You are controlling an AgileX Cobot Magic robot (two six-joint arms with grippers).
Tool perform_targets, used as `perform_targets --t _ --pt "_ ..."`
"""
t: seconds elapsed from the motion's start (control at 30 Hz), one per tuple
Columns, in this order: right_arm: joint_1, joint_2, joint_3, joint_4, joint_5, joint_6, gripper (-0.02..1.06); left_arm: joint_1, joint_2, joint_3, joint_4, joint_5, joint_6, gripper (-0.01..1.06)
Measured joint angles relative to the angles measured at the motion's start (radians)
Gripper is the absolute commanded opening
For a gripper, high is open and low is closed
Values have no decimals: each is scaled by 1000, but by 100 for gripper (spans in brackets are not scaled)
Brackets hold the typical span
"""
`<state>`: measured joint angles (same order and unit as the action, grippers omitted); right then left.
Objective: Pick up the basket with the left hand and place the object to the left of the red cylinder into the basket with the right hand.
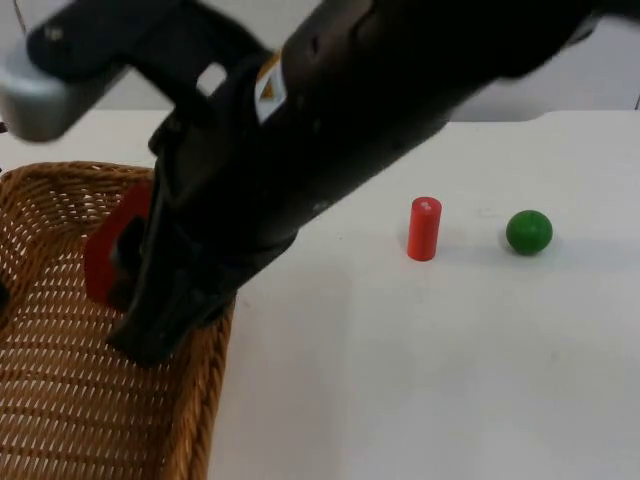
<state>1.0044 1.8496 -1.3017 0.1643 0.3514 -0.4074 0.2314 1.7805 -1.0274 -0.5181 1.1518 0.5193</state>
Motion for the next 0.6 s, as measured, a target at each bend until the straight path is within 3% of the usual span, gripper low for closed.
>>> perform_targets --t 0.17,0.27,0.37,0.5,0.53,0.6 --pt "0 75 0 11 -116 0 0 0 0 0 0 0 0 0" --pt "0 99 0 20 -137 0 1 0 0 0 0 0 0 0" --pt "0 113 0 26 -141 0 9 0 0 0 0 0 0 0" --pt "0 136 0 36 -151 0 48 0 0 0 -9 2 0 0" --pt "0 141 0 39 -156 0 48 0 0 0 -15 2 4 0" --pt "0 144 0 47 -166 0 71 0 0 0 -27 4 12 0"
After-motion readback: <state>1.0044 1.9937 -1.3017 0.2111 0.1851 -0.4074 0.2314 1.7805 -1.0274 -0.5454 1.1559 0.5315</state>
